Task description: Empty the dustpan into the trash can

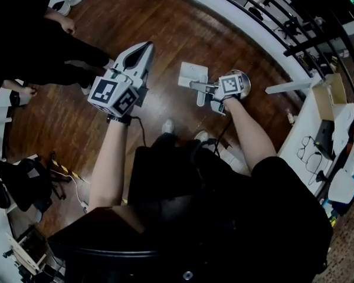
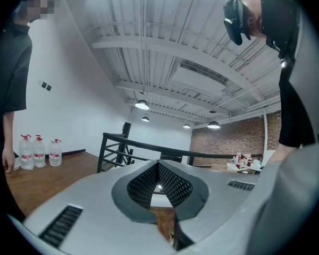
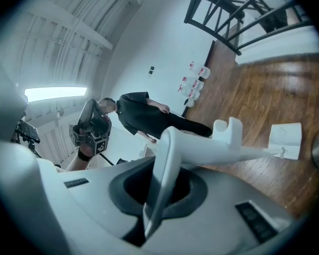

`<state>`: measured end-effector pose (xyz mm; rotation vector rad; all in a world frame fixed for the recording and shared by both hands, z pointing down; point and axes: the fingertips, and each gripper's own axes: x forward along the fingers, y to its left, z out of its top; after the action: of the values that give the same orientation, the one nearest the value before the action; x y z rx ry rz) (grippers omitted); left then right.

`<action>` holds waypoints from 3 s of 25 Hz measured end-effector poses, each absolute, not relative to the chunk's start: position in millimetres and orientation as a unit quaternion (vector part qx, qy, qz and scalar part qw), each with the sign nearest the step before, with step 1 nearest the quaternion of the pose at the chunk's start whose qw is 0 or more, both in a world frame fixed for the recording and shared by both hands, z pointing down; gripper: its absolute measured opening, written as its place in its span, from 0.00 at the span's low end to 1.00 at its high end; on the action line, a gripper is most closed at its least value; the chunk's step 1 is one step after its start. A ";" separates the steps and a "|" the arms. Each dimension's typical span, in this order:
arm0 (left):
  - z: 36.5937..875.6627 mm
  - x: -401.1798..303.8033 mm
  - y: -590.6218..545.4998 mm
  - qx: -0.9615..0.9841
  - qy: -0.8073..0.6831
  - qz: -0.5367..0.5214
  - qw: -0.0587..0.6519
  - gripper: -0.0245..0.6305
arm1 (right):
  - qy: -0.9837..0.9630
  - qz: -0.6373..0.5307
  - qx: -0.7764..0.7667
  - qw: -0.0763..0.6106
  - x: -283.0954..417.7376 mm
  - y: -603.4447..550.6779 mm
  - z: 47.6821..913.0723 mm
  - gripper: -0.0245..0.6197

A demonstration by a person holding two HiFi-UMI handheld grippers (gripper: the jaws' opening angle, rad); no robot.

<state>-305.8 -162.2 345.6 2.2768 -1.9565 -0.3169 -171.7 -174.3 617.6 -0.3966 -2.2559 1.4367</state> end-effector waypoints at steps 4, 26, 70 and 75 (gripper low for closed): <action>346.4 -295.4 -174.1 0.768 -0.628 -0.107 0.064 0.04 | -0.821 0.517 -0.137 0.200 -174.9 -180.8 598.6 0.07; 400.3 -169.2 -279.6 0.855 -0.460 -0.138 0.194 0.20 | -0.889 0.436 -0.070 0.122 -111.7 -229.8 412.9 0.09; 502.6 127.6 -356.4 0.549 -0.033 -0.417 0.724 0.52 | -0.924 0.372 0.056 0.070 98.4 -202.5 288.2 0.11; 498.0 151.4 -357.9 0.536 -0.013 -0.415 0.735 0.46 | -0.927 0.360 0.058 0.093 108.8 -188.0 288.3 0.11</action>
<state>151.4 -357.9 498.0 1.1769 -0.0291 -0.9131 108.8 -188.0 288.3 0.1717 -2.7503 1.0680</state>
